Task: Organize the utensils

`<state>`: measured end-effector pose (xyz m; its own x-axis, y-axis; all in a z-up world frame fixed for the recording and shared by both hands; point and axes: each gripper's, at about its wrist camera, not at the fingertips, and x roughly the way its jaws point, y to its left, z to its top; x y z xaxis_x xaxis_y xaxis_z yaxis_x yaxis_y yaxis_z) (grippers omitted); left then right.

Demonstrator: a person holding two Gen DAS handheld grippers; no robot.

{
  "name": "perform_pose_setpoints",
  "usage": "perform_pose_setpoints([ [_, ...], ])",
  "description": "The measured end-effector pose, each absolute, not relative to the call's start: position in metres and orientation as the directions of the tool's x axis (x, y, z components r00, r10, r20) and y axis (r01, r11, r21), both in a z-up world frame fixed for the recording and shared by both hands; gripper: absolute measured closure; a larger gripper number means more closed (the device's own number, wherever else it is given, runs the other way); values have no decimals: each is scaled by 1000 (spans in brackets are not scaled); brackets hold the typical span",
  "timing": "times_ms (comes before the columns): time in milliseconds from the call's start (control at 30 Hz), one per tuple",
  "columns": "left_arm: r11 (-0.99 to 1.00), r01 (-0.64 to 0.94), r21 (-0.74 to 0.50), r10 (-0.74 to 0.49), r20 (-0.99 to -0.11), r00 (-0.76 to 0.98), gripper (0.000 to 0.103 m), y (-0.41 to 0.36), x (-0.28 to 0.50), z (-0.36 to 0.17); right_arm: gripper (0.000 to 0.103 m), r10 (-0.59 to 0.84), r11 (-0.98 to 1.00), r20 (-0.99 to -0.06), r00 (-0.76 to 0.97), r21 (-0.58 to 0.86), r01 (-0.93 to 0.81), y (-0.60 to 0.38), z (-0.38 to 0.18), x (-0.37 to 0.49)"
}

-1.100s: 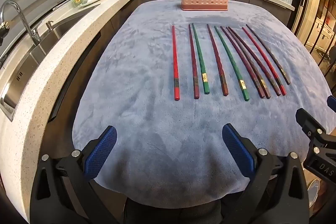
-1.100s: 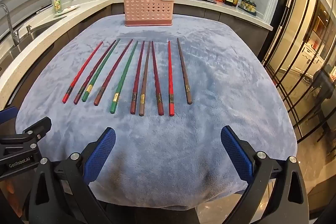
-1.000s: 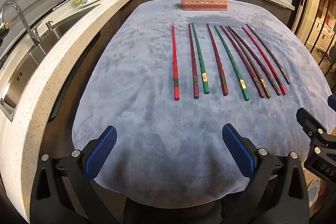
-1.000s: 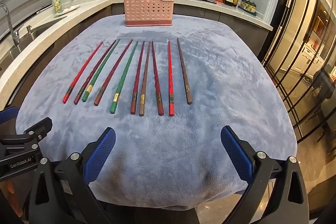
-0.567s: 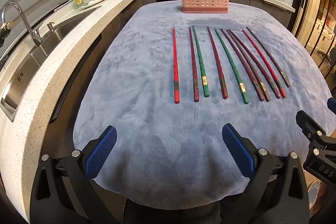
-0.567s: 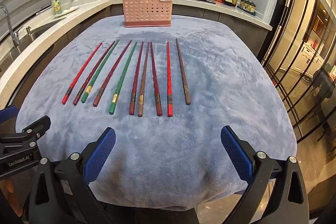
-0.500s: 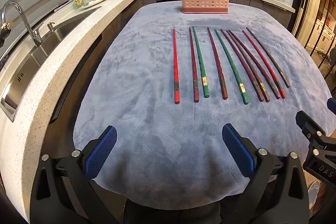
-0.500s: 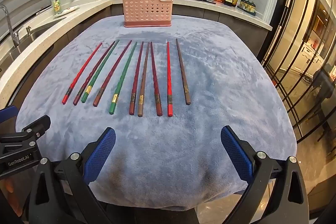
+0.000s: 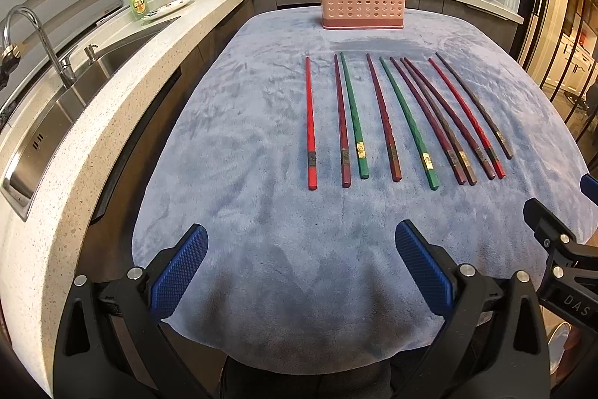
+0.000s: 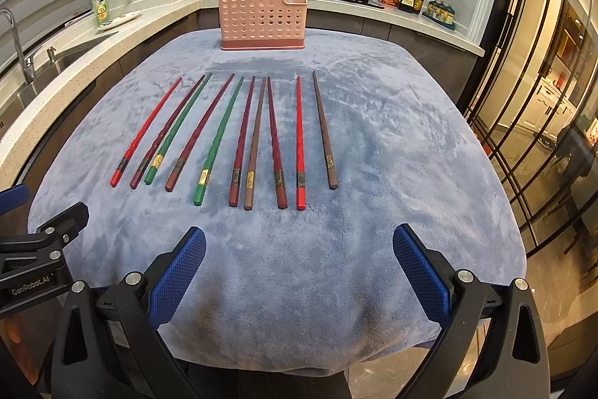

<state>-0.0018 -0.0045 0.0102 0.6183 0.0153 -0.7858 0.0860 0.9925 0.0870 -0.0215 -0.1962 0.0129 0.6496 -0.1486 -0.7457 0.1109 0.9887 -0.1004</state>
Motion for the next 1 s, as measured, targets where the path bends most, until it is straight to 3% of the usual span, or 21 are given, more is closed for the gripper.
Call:
perform_pose_setpoints([
  [1000, 992, 84, 91, 19, -781, 624, 8, -7, 0, 13, 7, -144, 989, -747, 650, -93, 112, -201, 12, -21],
])
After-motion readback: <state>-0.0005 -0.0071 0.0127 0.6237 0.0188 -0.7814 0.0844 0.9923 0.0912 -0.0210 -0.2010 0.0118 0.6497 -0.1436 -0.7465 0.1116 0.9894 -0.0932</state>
